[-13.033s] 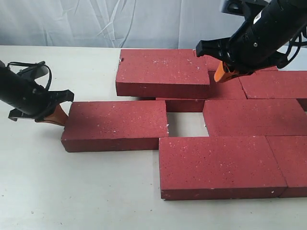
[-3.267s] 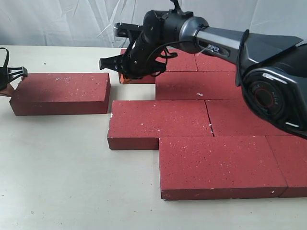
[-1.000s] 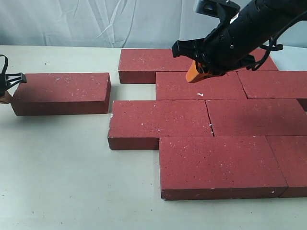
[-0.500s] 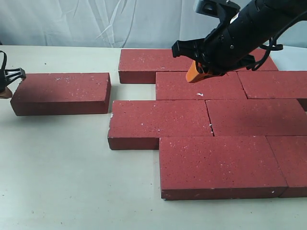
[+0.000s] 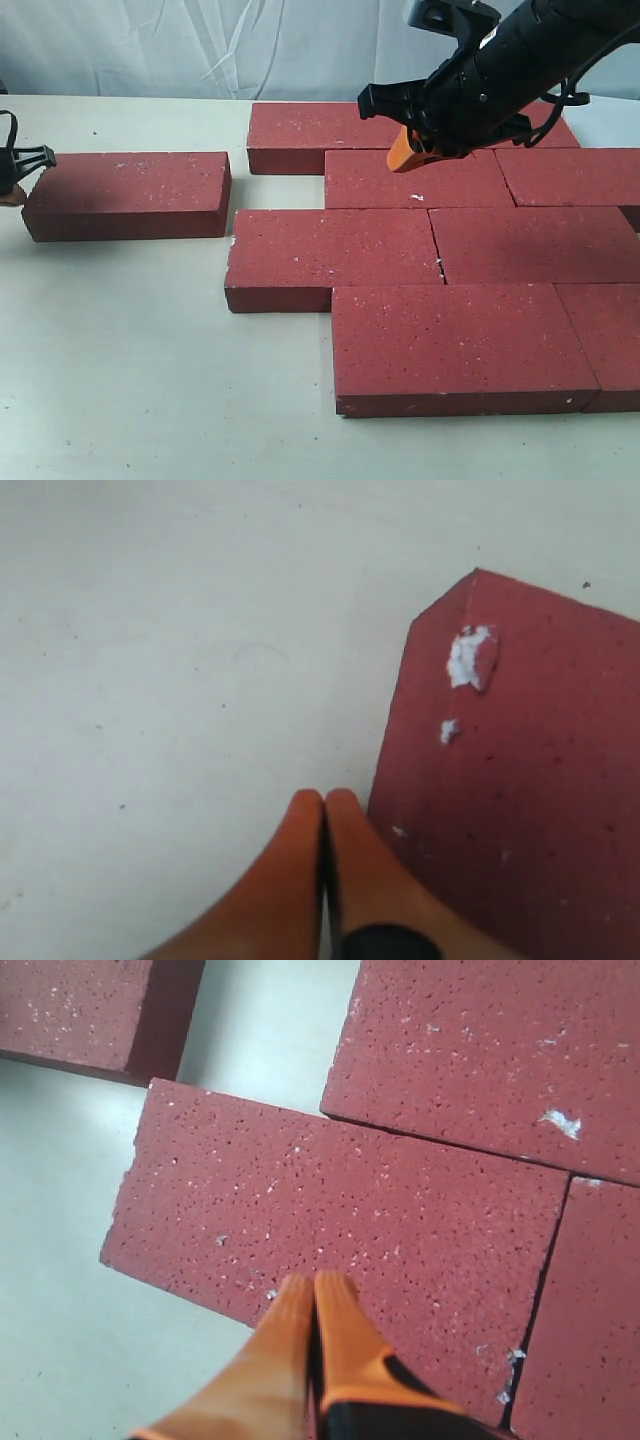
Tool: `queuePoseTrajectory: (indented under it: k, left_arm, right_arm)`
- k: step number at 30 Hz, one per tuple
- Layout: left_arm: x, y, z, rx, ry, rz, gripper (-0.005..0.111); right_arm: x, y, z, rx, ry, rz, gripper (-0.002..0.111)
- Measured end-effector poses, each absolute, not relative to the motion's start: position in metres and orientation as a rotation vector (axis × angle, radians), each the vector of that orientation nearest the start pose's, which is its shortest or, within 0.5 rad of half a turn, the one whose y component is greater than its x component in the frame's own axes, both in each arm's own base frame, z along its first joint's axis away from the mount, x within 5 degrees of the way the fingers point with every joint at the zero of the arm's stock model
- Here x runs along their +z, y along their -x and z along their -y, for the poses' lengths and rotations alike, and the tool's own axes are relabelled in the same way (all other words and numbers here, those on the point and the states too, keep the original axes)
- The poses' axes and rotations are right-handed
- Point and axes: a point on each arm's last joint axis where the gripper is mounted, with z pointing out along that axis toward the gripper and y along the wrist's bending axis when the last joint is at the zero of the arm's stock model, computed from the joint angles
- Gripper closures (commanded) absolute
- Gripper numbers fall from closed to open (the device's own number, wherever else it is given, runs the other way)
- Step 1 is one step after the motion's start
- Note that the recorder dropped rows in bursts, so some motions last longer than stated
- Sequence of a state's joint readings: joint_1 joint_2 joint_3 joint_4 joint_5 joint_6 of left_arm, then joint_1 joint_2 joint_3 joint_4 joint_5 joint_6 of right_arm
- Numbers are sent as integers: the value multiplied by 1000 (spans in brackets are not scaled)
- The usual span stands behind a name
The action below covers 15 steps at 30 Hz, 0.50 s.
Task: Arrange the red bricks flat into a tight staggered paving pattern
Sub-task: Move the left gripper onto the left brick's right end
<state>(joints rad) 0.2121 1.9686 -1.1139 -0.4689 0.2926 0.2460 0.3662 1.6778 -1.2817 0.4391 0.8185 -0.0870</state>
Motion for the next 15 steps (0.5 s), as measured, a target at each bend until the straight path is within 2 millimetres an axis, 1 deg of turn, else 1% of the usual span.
queuePoseTrajectory:
  k: [3,5,11,15]
  left_arm:
    - [118,-383,-69,-200,527,-2585,107]
    - [112,-385,-67,-231,536,-2601,107]
    - [107,-390,-60,-344,488,-2612,107]
    - [106,-391,-57,-386,437,-2615,107]
  right_arm:
    - [268,-321,-153,608,300,-2682,109]
    - [268,-322,-154,608,299,-2680,109]
    - [269,-322,-154,609,294,-2672,109]
    - [269,-323,-154,609,292,-2669,109]
